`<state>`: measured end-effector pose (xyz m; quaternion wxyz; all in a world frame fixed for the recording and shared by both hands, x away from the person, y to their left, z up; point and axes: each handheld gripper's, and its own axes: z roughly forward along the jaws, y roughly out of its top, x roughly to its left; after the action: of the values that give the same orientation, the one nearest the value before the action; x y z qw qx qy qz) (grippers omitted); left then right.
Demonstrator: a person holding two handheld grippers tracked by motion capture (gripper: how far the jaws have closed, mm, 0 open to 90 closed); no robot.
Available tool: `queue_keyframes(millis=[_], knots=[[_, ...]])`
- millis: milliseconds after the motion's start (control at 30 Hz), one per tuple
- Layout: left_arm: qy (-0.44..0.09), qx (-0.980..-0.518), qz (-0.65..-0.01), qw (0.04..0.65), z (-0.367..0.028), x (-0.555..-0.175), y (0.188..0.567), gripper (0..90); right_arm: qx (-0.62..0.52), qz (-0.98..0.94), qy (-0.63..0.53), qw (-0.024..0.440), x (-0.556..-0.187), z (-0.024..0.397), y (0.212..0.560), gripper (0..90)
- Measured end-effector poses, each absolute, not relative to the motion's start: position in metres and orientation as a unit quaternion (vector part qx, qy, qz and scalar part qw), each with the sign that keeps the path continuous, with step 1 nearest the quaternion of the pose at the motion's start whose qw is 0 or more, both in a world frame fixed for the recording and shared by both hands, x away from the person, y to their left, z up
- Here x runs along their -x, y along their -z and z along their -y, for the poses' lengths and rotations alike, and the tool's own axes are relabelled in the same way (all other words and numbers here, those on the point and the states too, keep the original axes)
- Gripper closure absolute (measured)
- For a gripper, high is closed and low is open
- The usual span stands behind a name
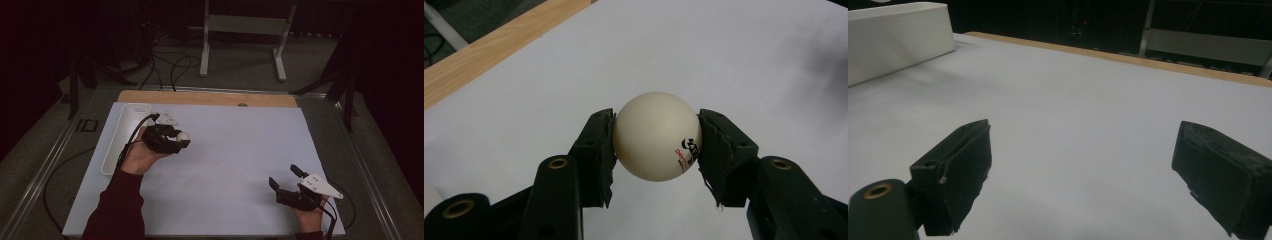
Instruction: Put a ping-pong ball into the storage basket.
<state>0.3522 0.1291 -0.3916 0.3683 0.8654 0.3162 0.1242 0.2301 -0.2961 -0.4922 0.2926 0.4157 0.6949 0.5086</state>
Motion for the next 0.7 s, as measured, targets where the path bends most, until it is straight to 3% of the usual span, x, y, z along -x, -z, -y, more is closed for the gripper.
queue_keyframes(millis=[700], knots=[[-0.135,-0.854,-0.339,0.37,-0.152,-0.353,0.393,51.5,-0.417,-0.694,-0.509,0.294,-0.229,0.297,0.492,8.8]])
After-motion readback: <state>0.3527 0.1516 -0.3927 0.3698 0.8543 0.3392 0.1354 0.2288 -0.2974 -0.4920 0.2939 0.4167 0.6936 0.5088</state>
